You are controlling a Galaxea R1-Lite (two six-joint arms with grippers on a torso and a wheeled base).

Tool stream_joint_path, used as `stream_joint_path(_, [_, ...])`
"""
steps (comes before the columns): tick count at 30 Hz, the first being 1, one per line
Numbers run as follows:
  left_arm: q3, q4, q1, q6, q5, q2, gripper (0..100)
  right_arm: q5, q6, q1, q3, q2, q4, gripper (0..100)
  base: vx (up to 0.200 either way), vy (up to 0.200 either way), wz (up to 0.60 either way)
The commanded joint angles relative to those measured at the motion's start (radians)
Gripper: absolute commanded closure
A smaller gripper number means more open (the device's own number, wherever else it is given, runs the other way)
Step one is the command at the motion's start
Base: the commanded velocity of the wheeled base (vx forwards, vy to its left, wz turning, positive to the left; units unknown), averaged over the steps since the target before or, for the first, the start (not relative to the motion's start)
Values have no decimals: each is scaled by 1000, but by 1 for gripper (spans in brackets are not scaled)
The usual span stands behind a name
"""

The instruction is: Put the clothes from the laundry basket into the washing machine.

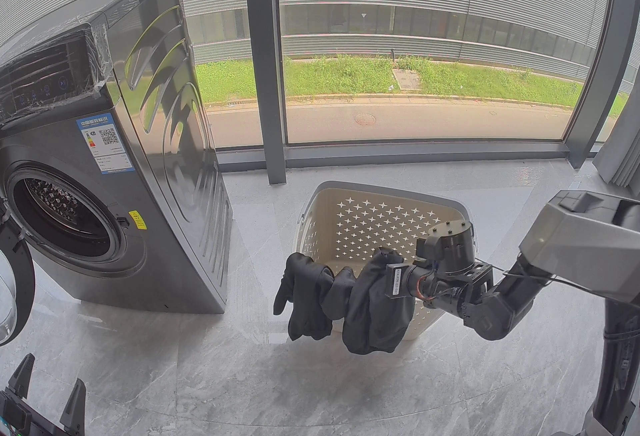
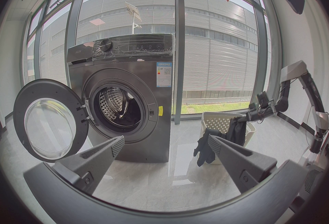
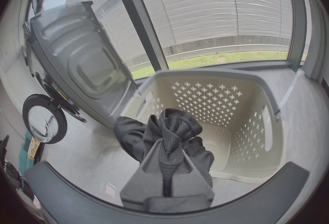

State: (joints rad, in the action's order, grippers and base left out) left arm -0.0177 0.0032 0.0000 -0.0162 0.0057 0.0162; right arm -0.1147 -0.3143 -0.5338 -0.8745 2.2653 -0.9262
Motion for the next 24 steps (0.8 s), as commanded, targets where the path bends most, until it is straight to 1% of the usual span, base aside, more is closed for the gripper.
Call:
stream_joint_path(1, [18, 0, 0, -1, 0, -16, 0, 10, 18, -48, 153, -316, -5, 100, 0, 0, 0])
stream_joint_path(3, [18, 0, 0, -1, 0, -16, 0, 15, 57, -86, 200, -423, -5, 100, 0, 0, 0])
stream_joint_path(5, [18, 0, 0, -2, 0, -16, 0, 7, 60, -106, 210, -489, -5, 100, 0, 0, 0])
stream_joint_path(6, [18, 0, 0, -2, 0, -16, 0, 7, 60, -109, 210, -498, -5, 100, 0, 0, 0])
stream_joint_path(9, [18, 0, 0, -2, 0, -16, 0, 7, 61, -124, 223, -610, -5, 100, 0, 0, 0])
stream_joint_path(14, [18, 0, 0, -2, 0, -16, 0, 12, 73, -100, 215, -682, -5, 100, 0, 0, 0])
stream_joint_path(15, [18, 0, 0, -2, 0, -16, 0, 18, 80, -80, 213, -701, -6, 100, 0, 0, 0])
stream_joint_path(17, [18, 0, 0, -2, 0, -16, 0, 20, 78, -72, 215, -721, -13, 100, 0, 0, 0])
stream_joint_path(20, [18, 0, 0, -2, 0, -16, 0, 20, 80, -66, 216, -727, -54, 100, 0, 0, 0])
stream_joint_path(21, [18, 0, 0, -2, 0, -16, 0, 21, 81, -54, 219, -727, -103, 100, 0, 0, 0])
stream_joint_path(22, [18, 0, 0, -2, 0, -16, 0, 27, 83, -48, 221, -727, -126, 100, 0, 0, 0])
stream_joint_path(24, [18, 0, 0, -4, 0, -16, 0, 40, 87, -35, 224, -725, -134, 100, 0, 0, 0])
